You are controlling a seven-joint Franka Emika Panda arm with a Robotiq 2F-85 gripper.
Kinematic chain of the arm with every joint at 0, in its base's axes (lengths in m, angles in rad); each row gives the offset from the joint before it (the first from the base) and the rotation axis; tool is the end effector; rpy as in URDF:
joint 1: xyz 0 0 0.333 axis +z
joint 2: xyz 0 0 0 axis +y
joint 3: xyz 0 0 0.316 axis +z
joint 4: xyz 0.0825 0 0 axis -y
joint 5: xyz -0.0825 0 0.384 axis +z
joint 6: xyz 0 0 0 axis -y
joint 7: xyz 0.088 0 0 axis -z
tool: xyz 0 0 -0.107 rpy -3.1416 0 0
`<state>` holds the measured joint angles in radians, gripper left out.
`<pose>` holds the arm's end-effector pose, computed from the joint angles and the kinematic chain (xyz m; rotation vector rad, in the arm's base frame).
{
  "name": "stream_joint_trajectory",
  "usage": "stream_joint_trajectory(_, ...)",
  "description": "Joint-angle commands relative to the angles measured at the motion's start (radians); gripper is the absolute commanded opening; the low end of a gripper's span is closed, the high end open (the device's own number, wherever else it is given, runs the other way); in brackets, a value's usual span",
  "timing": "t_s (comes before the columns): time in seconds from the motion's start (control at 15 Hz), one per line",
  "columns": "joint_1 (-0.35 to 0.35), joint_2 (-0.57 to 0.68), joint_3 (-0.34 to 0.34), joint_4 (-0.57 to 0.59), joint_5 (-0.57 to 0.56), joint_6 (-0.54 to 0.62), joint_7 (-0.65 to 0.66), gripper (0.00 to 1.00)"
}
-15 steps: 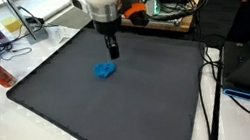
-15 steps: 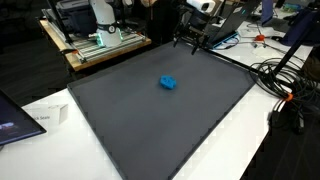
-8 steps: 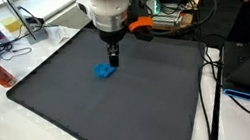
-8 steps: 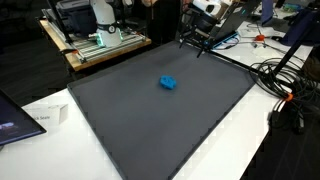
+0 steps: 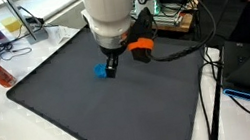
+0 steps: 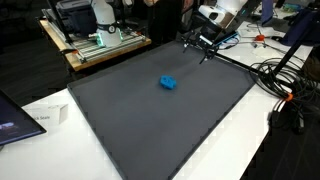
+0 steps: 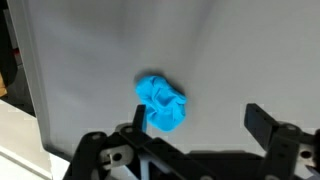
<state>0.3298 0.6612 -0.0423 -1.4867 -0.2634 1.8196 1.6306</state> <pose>0.6536 0.1754 0.2650 2.2207 -1.5698 0.0459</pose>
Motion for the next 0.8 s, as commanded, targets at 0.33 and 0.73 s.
stream_joint_trajectory(0.33, 0.012, 0.163, -0.014, 0.214, 0.006, -0.079, 0.184, 1.00)
stream_joint_trajectory(0.73, 0.016, 0.238, -0.018, 0.302, 0.006, -0.121, 0.270, 1.00)
